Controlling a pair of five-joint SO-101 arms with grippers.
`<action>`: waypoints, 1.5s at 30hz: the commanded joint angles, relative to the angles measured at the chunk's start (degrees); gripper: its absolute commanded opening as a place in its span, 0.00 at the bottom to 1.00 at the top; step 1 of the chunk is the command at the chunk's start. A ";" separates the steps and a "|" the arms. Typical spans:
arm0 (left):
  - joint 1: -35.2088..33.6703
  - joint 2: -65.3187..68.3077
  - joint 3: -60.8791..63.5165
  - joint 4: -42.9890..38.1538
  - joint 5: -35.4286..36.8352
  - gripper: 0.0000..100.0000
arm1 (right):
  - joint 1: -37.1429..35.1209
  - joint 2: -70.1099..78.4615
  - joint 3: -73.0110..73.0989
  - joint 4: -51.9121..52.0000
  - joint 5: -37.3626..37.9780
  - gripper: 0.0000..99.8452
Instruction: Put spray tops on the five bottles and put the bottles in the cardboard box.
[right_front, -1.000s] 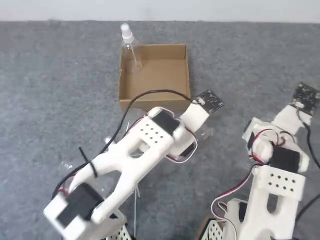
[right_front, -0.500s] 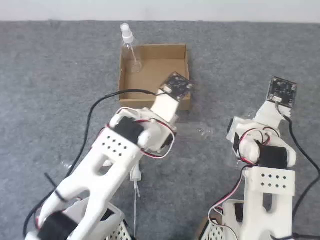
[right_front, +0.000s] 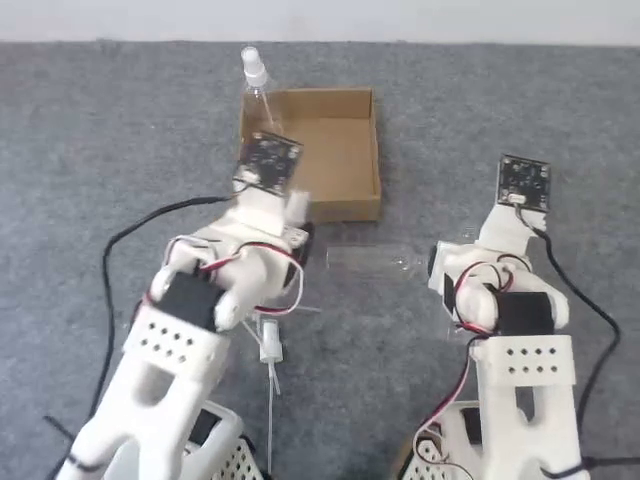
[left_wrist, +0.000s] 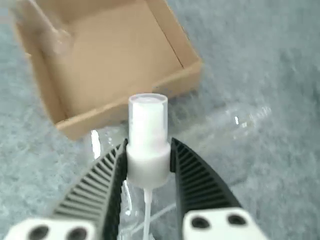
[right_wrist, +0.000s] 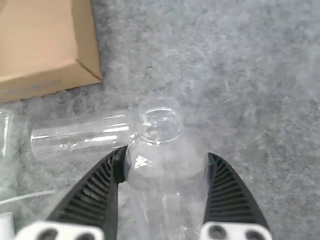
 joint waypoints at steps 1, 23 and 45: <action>-2.11 -5.89 1.19 -3.78 1.32 0.02 | -2.15 -1.98 -0.88 -1.01 3.52 0.10; -6.86 -34.90 10.42 -5.45 2.81 0.01 | -6.29 -13.49 5.10 -3.30 8.35 0.10; -6.77 -52.66 13.05 -17.85 8.79 0.01 | -22.11 -41.36 25.14 -13.67 15.91 0.10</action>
